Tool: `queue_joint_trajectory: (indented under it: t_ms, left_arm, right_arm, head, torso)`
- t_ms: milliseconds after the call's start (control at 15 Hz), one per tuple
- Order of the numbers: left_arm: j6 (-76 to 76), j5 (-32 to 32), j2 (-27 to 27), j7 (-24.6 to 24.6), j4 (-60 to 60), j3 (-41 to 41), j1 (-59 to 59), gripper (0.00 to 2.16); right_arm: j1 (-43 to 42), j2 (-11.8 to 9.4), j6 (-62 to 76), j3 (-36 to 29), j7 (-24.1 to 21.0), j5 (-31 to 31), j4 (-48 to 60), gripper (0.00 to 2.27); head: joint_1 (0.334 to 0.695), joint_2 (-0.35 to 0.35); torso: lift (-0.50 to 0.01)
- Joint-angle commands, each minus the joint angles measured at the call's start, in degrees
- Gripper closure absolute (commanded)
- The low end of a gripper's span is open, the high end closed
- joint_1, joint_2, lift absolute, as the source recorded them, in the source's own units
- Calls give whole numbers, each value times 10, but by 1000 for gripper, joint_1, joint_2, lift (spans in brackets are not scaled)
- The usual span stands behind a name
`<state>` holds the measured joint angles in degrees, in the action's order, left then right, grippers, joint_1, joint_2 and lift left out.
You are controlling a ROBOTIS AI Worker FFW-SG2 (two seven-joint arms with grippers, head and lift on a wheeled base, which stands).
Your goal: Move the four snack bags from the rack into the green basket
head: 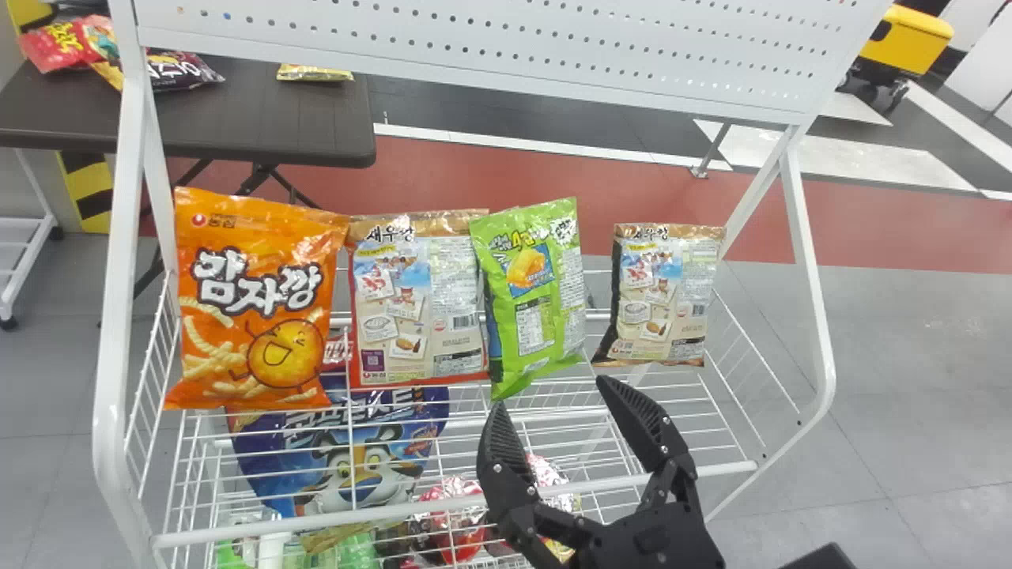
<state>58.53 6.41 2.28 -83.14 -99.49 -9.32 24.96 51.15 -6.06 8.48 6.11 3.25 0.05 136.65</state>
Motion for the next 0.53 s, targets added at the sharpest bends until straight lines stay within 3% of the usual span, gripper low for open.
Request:
queue_joint_trajectory:
  t_ms: [0, 467]
  left_arm:
    - [0, 0, 0, 0, 0, 0, 0, 1507]
    - [9, -2, 1, 0, -10, 0, 4, 1507]
  right_arm:
    - [-2, 0, 0, 0, 0, 0, -1, 124]
    - [-6, -3, 0, 2, 0, -1, -5, 124]
  head:
    - [695, -350]
    - [695, -350]
  torso:
    - [0]
    - [0]
